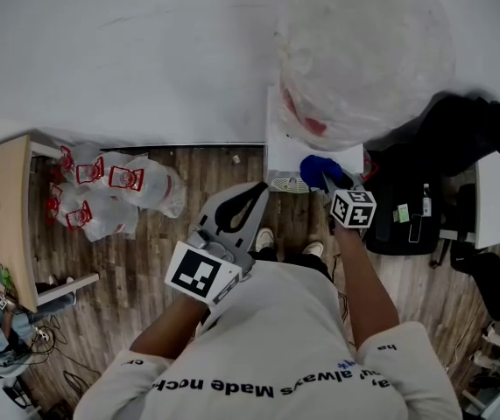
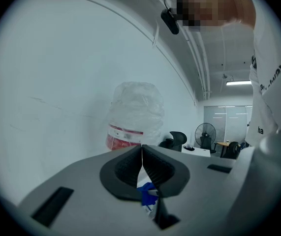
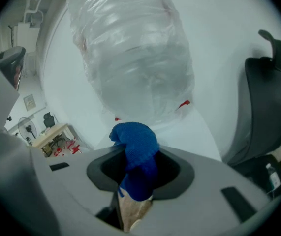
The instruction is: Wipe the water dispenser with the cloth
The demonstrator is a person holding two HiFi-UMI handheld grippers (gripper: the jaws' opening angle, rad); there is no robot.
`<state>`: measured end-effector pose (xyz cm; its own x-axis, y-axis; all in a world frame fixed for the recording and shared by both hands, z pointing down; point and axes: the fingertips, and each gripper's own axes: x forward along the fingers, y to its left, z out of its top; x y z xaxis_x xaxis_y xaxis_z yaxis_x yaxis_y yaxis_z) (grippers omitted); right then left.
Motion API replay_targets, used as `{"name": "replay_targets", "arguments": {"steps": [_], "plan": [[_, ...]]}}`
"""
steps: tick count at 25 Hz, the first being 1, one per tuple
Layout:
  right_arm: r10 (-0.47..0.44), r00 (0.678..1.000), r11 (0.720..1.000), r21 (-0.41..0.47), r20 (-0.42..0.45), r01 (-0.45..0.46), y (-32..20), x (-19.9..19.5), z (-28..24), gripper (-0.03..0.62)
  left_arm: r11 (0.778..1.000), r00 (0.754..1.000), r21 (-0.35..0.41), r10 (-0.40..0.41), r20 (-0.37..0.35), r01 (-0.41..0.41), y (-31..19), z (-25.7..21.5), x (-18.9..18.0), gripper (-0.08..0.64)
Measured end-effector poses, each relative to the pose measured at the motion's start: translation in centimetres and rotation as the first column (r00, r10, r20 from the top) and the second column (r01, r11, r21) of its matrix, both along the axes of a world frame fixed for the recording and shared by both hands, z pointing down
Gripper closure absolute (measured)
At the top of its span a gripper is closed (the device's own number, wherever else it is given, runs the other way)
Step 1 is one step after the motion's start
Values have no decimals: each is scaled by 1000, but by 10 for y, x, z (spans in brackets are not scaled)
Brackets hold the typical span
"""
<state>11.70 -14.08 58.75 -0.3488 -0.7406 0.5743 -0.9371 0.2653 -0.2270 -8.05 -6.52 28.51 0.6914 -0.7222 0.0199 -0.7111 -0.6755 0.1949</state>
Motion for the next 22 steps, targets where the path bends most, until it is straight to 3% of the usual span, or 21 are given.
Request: {"name": "replay_targets", "arguments": {"steps": [3, 7, 16, 22], "plan": [[52, 998, 998, 49, -43, -50, -21, 24, -23, 459, 1000, 1000, -3, 0, 4, 0, -1, 1, 0, 538], [87, 990, 996, 42, -112, -83, -46, 57, -19, 459, 1000, 1000, -5, 8, 5, -8, 0, 1, 4, 538], [-39, 979, 999, 7, -201, 41, -64, 63, 7, 460, 1000, 1000, -16, 5, 15, -4, -4, 2, 3, 538], [-66, 972, 998, 7, -225, 69, -50, 59, 8, 465, 1000, 1000, -8, 26, 8, -26, -4, 0, 13, 538]]}}
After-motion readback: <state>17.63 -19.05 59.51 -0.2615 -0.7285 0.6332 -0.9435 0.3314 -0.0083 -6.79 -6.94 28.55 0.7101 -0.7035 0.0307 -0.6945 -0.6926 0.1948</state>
